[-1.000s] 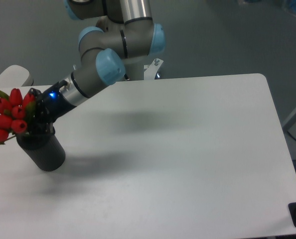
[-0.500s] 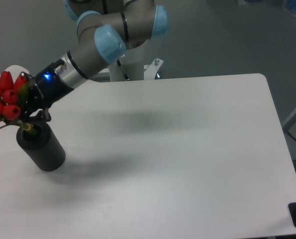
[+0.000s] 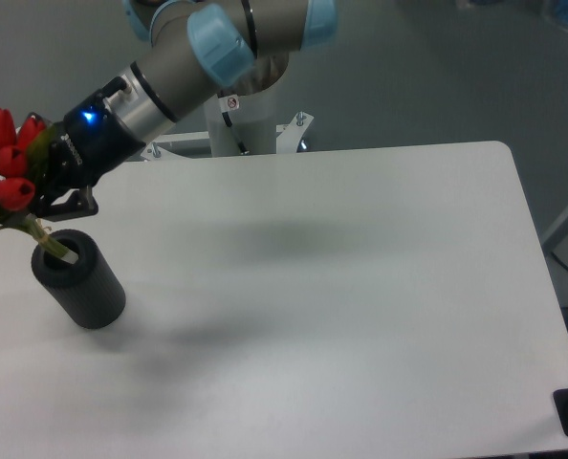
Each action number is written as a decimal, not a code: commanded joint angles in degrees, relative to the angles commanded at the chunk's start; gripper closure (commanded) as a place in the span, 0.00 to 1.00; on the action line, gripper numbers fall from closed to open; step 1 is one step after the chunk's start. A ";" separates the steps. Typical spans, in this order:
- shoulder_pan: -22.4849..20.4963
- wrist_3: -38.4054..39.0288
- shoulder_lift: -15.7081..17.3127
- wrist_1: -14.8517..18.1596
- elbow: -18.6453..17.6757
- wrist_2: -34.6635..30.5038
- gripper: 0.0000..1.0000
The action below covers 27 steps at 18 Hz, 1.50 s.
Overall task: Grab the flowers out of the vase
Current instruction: 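Lift the gripped tulips up out of the black vase, then carry the held tulips away from the vase over the table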
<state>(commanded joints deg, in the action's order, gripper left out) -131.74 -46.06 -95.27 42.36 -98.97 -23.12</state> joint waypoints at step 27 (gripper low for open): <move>-21.45 -12.55 -13.18 0.00 9.06 0.71 0.66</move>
<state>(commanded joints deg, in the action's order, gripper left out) -153.19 -58.61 -108.45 42.36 -89.92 -22.41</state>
